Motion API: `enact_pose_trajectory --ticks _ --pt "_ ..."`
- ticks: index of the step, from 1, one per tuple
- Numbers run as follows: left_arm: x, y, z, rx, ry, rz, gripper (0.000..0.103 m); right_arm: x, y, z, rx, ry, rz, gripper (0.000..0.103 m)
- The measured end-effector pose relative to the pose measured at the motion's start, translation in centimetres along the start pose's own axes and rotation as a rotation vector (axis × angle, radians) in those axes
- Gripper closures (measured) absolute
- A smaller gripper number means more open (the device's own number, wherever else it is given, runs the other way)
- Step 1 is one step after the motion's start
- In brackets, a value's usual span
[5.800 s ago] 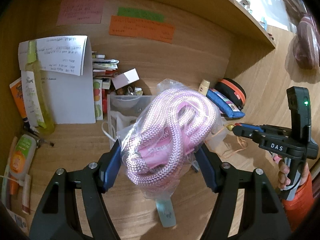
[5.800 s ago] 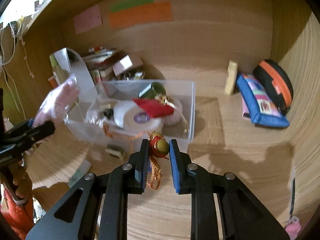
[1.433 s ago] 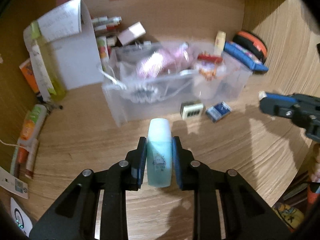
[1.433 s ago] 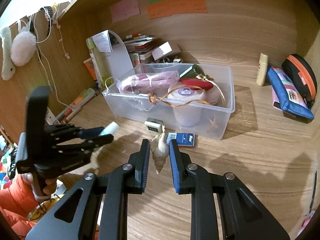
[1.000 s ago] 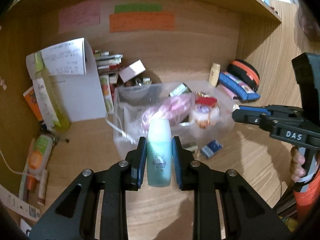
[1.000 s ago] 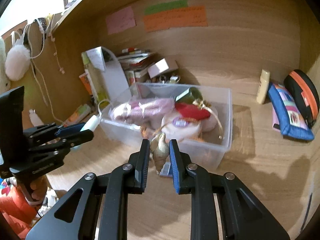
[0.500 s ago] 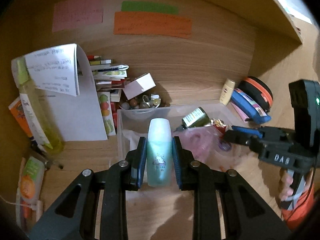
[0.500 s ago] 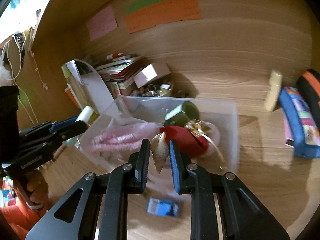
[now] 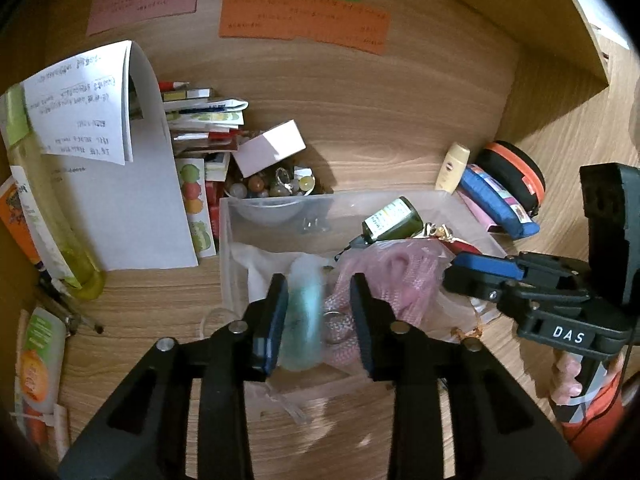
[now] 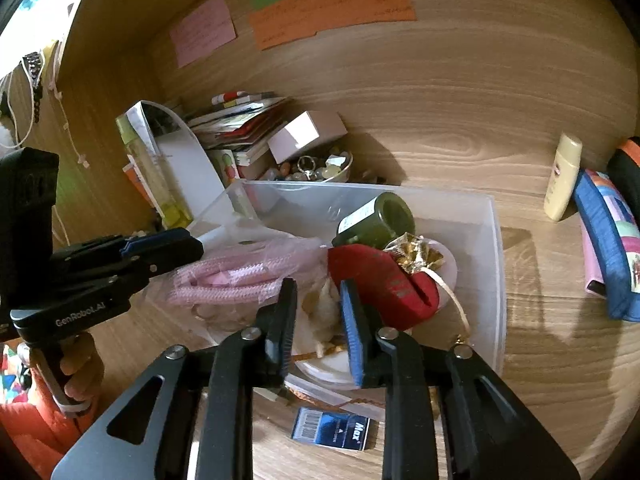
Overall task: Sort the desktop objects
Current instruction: 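Open both grippers to drop the tube and the seashell into the bin, then grasp the small white square box with the left gripper while the right gripper grasps the blue Max card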
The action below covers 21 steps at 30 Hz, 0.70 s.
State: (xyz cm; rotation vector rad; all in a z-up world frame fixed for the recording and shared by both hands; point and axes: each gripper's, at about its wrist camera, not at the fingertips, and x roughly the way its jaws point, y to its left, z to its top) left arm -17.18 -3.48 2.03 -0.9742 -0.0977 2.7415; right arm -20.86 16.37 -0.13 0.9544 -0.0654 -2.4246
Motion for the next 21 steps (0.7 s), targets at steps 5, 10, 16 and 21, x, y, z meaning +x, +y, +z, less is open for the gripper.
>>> enact_pose_trajectory --ticks 5,10,16,21 --pt "-1.4 -0.9 -0.1 0.014 -0.037 -0.021 0.068 -0.3 0.2 0.0 0.0 -0.017 -0.004 0.062" --pt "-3.9 -2.0 -0.3 0.05 -0.083 0.004 0.067 -1.6 0.9 -0.1 -0.02 -0.043 -0.031 0.061" --pt "-5.8 -2.4 -1.4 0.068 -0.079 0.02 0.067 -4.5 2.2 -1.1 -0.054 -0.096 -0.069 0.047" --pt "-6.0 -3.4 -3.2 0.083 -0.028 -0.002 0.066 -6.0 2.8 -3.1 -0.071 -0.089 -0.102 0.045"
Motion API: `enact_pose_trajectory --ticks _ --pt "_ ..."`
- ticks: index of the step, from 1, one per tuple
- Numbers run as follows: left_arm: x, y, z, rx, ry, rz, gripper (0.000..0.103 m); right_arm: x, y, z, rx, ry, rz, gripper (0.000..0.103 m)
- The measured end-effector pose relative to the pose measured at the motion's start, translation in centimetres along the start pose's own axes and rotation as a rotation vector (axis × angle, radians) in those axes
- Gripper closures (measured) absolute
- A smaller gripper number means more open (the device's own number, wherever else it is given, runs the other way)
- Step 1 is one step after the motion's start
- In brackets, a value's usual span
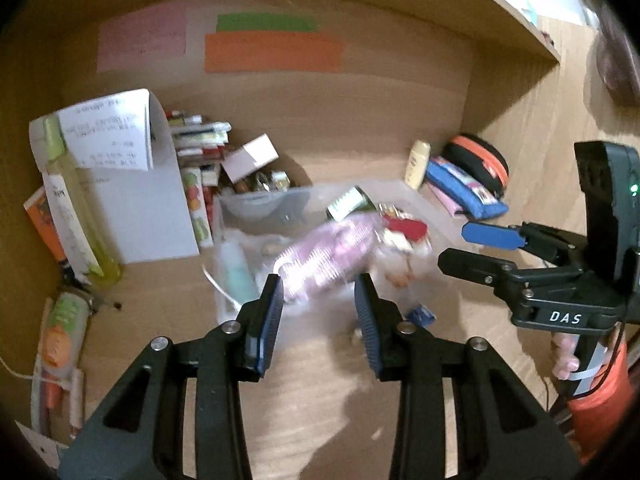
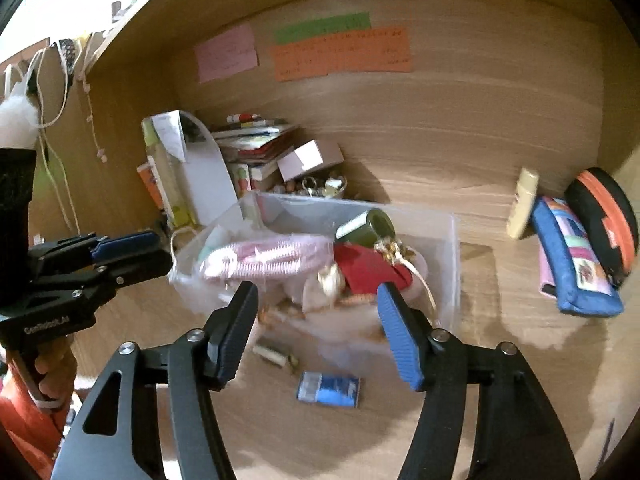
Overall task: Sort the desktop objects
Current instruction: 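Grasp the small white square box with the left gripper while the right gripper grasps the blue Max card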
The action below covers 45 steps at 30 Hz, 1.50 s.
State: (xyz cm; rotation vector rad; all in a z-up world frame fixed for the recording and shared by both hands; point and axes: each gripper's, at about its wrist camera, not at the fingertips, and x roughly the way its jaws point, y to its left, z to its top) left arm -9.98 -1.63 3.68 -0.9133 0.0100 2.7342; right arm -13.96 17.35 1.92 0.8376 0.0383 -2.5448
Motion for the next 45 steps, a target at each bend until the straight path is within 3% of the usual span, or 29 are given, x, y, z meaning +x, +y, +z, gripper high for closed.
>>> enact_pose_trajectory --ticks 11,21,28,31,33,34,35,45 --pt "2.3 -2.6 -3.7 0.021 0.137 -0.029 0.066 2.1 -0.3 -4.6 -0.011 0.166 -0.061 0.045" --pt "4.0 -1.9 -4.7 -0.036 0.207 -0.064 0.066 5.8 -0.3 -5.4 -0.018 0.284 -0.083 0.045" --pt "5.2 -1.4 -4.3 -0.055 0.215 -0.031 0.066 6.7 0.8 -5.8 -0.094 0.302 -0.105 0.045" --pt "5.6 -1.3 -4.2 -0.065 0.219 -0.049 0.066 6.8 0.8 -5.7 -0.1 0.306 -0.099 0.045" --pt "5.9 -1.7 -4.1 -0.058 0.223 -0.05 0.066 6.8 0.5 -5.6 -0.089 0.304 -0.087 0.051" --pt "6.1 -1.8 -4.0 -0.055 0.226 -0.052 0.066 6.7 0.4 -5.6 -0.09 0.301 -0.089 0.059" --pt "6.3 -2.1 -3.9 -0.051 0.232 -0.054 0.066 6.6 0.2 -5.6 -0.085 0.302 -0.082 0.059" --pt "9.6 -4.8 -3.0 0.025 0.288 -0.02 0.066 2.4 -1.9 -5.1 -0.02 0.224 -0.066 0.059"
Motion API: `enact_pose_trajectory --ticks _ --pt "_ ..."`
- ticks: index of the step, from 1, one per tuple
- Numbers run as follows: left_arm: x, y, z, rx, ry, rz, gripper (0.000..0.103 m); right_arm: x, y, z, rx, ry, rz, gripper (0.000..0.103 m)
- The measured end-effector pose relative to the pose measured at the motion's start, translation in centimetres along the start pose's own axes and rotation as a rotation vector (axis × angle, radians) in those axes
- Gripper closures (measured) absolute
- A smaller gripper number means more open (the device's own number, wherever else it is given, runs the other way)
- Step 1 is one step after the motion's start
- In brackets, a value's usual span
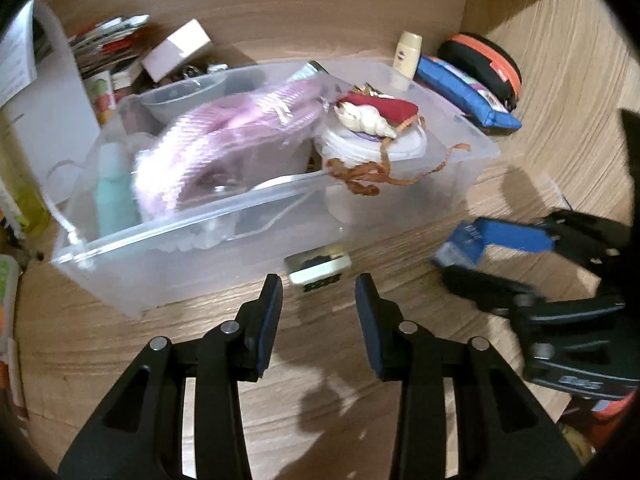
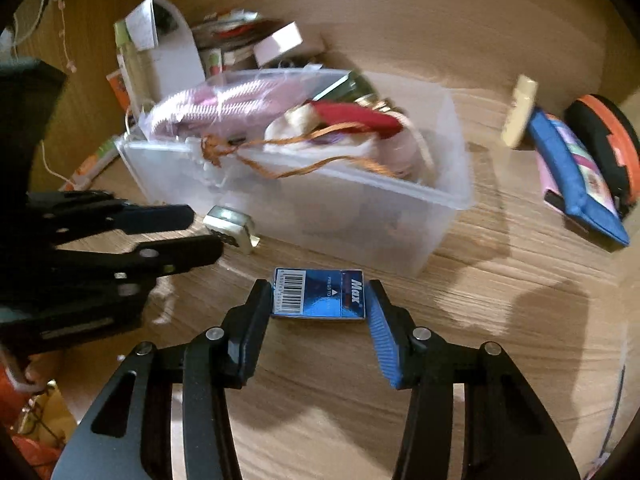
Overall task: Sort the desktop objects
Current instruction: 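Grasp the small white square box with the left gripper while the right gripper grasps the blue Max card, then carry the white box and the blue card over the clear bin with both grippers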
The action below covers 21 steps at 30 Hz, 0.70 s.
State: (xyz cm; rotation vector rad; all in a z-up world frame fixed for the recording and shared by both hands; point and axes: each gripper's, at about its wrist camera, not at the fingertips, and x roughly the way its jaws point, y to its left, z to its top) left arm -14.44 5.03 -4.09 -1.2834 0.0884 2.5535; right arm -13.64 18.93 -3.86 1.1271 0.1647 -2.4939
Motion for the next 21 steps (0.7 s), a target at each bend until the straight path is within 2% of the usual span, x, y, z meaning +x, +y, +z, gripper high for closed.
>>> enact_pose_trajectory --ticks 3,7,8,21 --pt "1.1 -0.4 0.4 0.008 0.016 0.032 0.066 -1.6 -0.7 -0.2 0.011 -0.04 -0.008 0.059" --pt "1.7 -0.8 0.5 0.008 0.034 0.02 0.066 -2.7 -1.3 -0.3 0.025 -0.068 -0.013 0.059" --pt "1.7 -0.9 0.4 0.008 0.029 0.023 0.068 -3.0 -1.5 -0.3 0.028 -0.073 -0.015 0.059" --pt "-1.2 -0.8 -0.8 0.02 -0.044 -0.002 0.069 -3.4 -2.4 -0.3 0.07 -0.093 -0.006 0.059"
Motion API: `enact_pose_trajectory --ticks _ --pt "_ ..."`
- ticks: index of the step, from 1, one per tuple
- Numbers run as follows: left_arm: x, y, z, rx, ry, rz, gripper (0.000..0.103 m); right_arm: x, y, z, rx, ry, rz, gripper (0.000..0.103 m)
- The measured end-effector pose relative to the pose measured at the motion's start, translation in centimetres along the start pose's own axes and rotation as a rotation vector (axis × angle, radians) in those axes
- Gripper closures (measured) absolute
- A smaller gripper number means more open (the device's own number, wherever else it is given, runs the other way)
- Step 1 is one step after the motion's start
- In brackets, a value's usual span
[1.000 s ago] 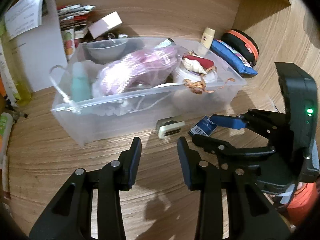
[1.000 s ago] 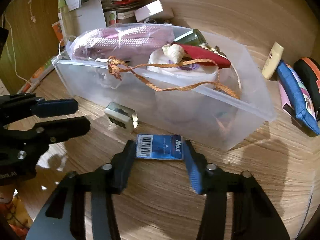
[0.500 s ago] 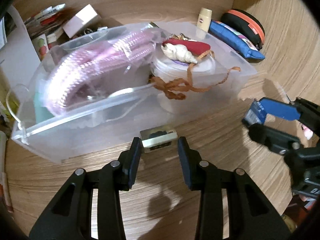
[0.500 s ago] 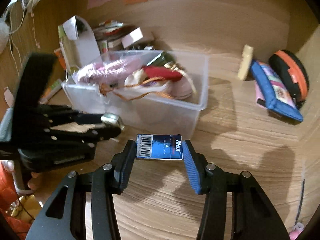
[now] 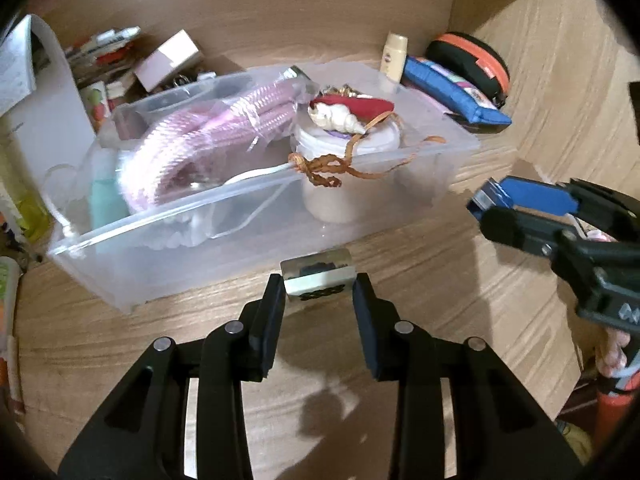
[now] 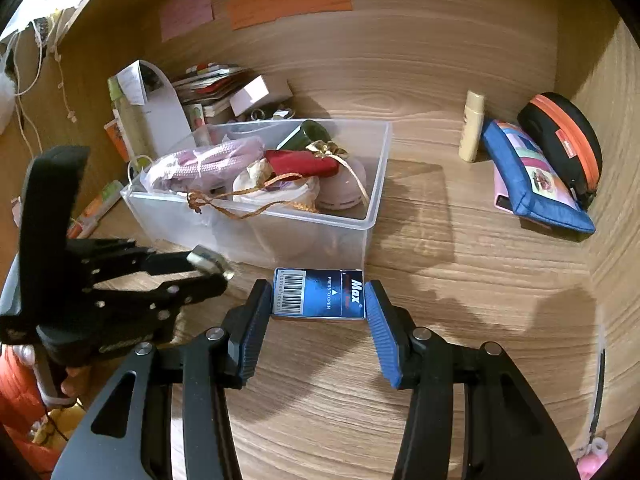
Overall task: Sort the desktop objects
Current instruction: 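Carry the white box and the blue card over the clear bin with both grippers, then open both grippers to drop the box and the card into the bin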
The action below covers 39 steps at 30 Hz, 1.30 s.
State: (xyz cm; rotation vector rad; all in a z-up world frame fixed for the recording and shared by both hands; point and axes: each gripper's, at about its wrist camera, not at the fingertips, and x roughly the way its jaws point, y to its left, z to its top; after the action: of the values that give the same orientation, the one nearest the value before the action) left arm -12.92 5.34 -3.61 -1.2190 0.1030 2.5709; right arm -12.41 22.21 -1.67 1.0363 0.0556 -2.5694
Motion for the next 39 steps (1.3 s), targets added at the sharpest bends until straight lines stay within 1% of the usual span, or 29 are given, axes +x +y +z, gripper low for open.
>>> enact_pose_trajectory --ticks 4,9,12,14,17,21,25,28,29,31,32,34,35,38,39 --pt "-2.4 0.4 -0.4 -0.014 -0.044 -0.018 0.069 -0.7 0.3 0.5 -0.008 -0.023 0.005 0.059" --pt "-6.6 1.6 0.0 -0.037 -0.15 -0.012 0.069 -1.6 0.6 1.9 -0.021 -0.074 0.012 0.059" --pt "-8.9 2.7 0.8 -0.061 -0.214 -0.001 0.069 -1.7 0.5 2.7 -0.017 -0.095 0.015 0.059" --pt "-9.9 3.4 1.5 -0.073 -0.25 0.02 0.069 -1.6 0.4 3.2 -0.011 -0.105 0.02 0.059" --pt "-10.5 4.2 2.4 -0.089 -0.273 0.044 0.069 -1.3 0.1 3.9 0.004 -0.116 0.033 0.059" --pt "-10.2 5.7 3.3 -0.119 -0.28 0.053 0.069 -0.6 -0.2 4.7 0.009 -0.114 0.044 0.059" --pt "-9.3 6.3 3.7 -0.135 -0.276 0.058 0.069 0.1 -0.2 5.2 0.003 -0.106 0.047 0.059" --pt "-8.6 6.8 4.1 -0.141 -0.269 0.055 0.069 0.7 -0.4 5.7 0.001 -0.1 0.051 0.059" --pt "-8.2 7.1 4.4 -0.144 -0.266 0.044 0.069 0.9 -0.4 5.8 0.001 -0.099 0.052 0.058" --pt "-7.0 7.8 4.9 -0.157 -0.249 0.03 0.069 1.6 -0.6 6.0 0.004 -0.09 0.054 0.058" --pt "-6.0 8.4 5.2 -0.172 -0.227 0.039 0.069 2.1 -0.7 6.0 0.007 -0.081 0.053 0.058" --pt "-4.2 9.2 5.6 -0.196 -0.178 0.018 0.069 3.3 -0.9 6.0 0.023 -0.05 0.049 0.058" --pt "-3.8 9.4 5.7 -0.207 -0.168 0.011 0.069 3.8 -1.1 6.0 0.033 -0.034 0.058 0.058" --pt "-3.7 9.6 5.7 -0.222 -0.173 -0.008 0.069 4.2 -1.1 5.9 0.041 -0.018 0.066 0.058" --pt "-3.8 9.5 5.7 -0.221 -0.176 -0.016 0.066 4.1 -1.0 5.9 0.036 -0.022 0.061 0.058"
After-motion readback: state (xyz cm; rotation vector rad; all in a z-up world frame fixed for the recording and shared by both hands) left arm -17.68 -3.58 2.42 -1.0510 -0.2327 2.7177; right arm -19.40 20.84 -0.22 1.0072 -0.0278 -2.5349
